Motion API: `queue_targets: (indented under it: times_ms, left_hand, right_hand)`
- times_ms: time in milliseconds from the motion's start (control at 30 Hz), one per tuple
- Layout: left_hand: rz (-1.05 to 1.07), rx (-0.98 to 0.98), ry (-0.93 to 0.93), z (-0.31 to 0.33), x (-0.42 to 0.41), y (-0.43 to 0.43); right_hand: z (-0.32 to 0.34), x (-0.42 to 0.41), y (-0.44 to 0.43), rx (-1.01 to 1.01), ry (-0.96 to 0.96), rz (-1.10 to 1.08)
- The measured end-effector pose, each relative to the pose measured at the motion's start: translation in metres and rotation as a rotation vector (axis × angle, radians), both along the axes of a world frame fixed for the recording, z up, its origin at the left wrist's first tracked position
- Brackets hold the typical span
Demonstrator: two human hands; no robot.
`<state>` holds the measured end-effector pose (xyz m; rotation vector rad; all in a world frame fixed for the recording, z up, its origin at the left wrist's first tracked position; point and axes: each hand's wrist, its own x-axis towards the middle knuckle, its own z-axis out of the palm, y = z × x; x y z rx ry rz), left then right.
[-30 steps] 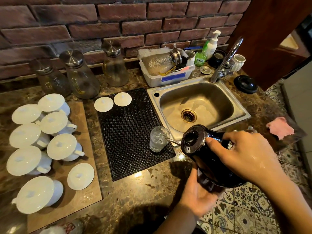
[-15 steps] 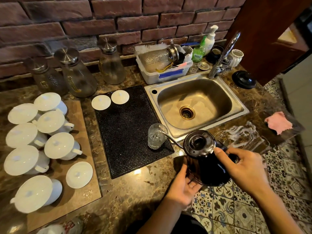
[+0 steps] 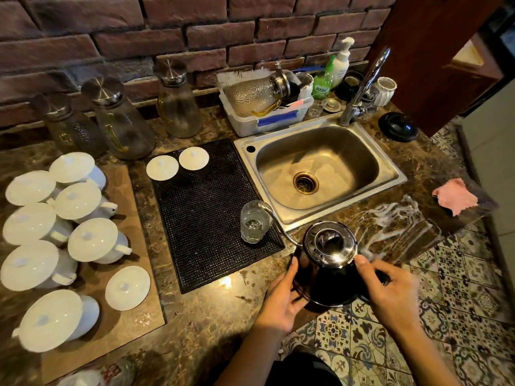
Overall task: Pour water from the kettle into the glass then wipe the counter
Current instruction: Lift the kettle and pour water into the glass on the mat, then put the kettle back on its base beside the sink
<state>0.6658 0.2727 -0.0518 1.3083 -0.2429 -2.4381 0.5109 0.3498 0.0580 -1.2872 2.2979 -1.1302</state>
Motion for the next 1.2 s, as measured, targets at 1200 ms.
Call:
queue_targets:
  times_ms: [1200]
  left_hand:
    - [0.078, -0.217, 0.070, 0.071, -0.078, 0.048]
  right_hand:
    - [0.048, -0.071, 0.082, -0.395, -0.257, -0.094]
